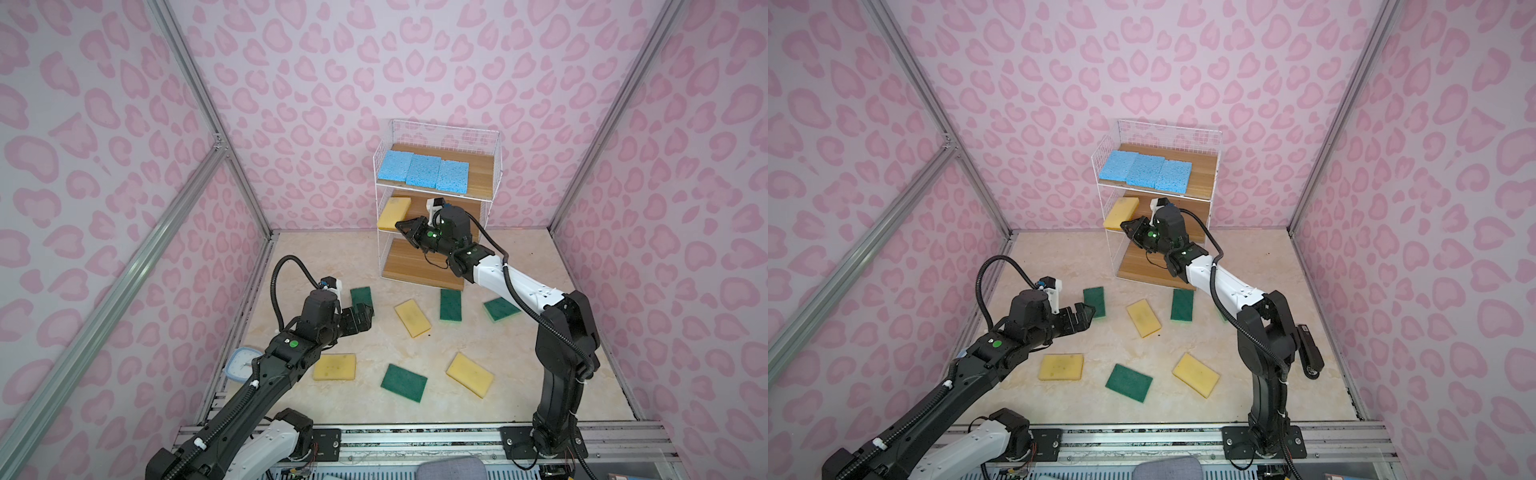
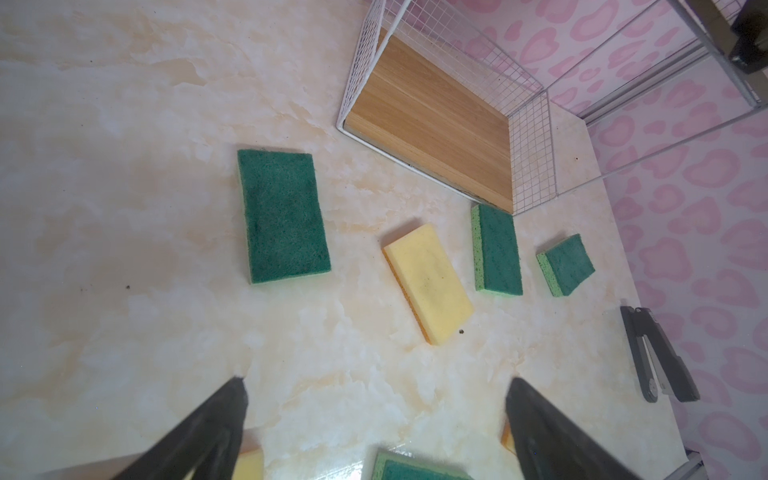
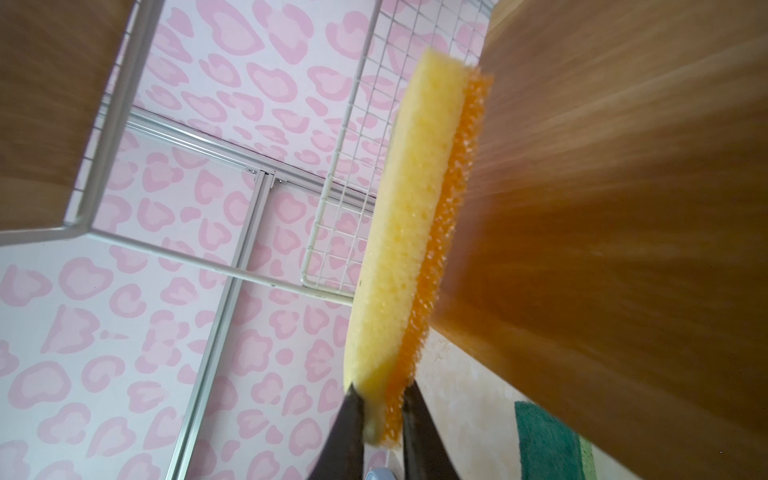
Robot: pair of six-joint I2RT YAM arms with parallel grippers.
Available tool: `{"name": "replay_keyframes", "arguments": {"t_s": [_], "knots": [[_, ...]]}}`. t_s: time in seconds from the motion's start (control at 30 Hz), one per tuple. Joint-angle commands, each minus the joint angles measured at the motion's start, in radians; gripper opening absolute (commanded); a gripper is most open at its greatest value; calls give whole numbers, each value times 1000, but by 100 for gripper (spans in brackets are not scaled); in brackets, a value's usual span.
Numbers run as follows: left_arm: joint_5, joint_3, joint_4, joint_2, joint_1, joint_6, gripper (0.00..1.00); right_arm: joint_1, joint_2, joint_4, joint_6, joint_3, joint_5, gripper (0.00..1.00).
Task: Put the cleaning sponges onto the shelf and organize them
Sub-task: 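Carry the yellow sponge with the right gripper into the middle shelf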
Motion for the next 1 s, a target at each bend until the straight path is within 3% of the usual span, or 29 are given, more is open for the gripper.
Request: {"name": "replay_keyframes", "arguments": {"t_s": [0.0,0.6,0.97], "knots": [[5,-7,36,-3,2,-1,98,-4,12,-24,-1,13,26,20],[9,-4,37,6,2,-7,98,-30,81,-78,-5,120,-10,30],[8,2,32,11,2,-5,98,-27,44,-158,-87,120,23,67]]}}
